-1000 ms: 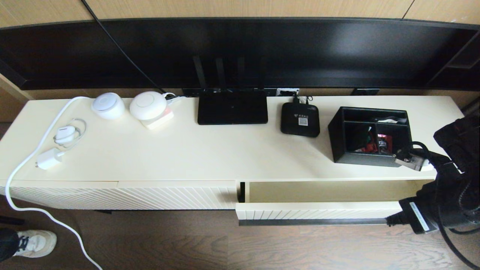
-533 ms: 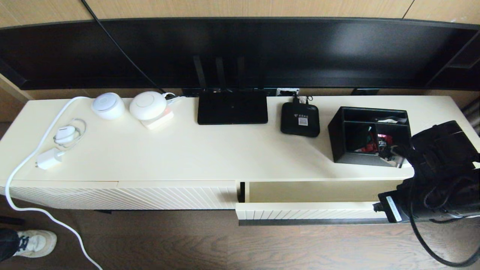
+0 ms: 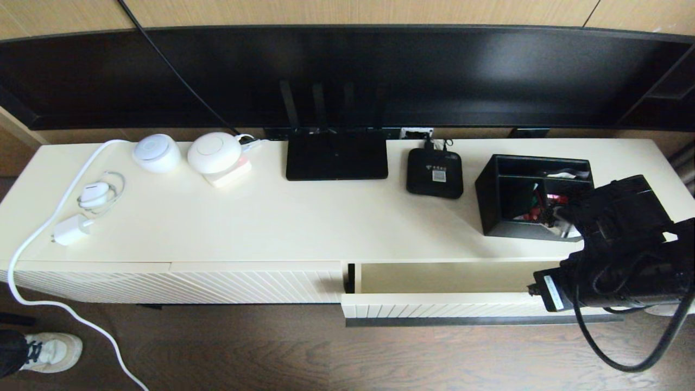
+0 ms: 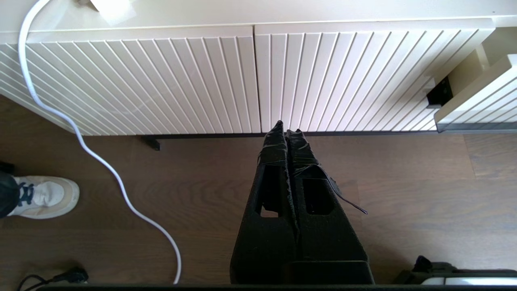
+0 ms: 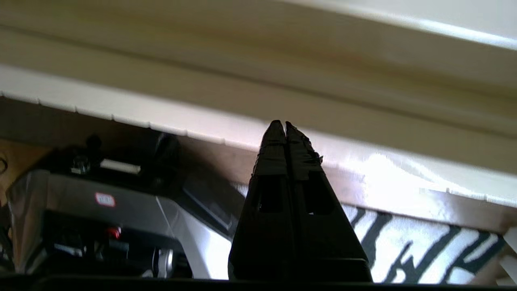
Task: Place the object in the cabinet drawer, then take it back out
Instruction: Open the drawer
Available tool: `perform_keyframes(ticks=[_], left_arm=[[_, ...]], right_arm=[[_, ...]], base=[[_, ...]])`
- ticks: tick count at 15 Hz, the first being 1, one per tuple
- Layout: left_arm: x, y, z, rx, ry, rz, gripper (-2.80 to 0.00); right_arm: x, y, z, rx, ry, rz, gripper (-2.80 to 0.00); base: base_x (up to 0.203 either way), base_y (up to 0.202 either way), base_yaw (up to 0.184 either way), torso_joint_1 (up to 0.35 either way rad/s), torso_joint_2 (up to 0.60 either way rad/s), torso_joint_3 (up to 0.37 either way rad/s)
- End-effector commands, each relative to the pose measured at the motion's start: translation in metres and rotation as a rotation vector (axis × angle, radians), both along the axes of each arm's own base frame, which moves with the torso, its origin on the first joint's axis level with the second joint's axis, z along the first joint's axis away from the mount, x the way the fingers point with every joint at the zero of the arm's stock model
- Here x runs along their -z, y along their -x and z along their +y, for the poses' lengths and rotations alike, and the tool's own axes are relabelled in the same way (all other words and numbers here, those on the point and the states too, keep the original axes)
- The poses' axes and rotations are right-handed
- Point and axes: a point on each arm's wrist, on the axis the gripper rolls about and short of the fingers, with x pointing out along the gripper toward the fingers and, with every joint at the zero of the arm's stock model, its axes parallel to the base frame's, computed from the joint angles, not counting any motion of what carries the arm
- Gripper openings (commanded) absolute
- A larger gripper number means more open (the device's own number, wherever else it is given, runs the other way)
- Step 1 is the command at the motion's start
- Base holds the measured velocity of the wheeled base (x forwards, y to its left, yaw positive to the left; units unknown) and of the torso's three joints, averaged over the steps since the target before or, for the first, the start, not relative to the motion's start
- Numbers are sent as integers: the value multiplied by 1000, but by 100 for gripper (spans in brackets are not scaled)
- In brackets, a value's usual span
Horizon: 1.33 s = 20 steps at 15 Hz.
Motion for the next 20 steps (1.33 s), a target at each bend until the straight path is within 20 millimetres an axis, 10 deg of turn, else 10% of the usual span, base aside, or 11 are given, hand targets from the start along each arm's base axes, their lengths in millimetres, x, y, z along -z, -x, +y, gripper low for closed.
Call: perform_keyframes(ticks=[1,20], left_arm=[[0,0,0,0,0,2,-280],[0,0,0,0,0,1,-280]], right_arm=[[3,-2,0,1,1,8,-280],[18,-24,1,14,-21,-85,-280]], base=[[0,0,0,0,0,0],[0,0,0,0,0,0]])
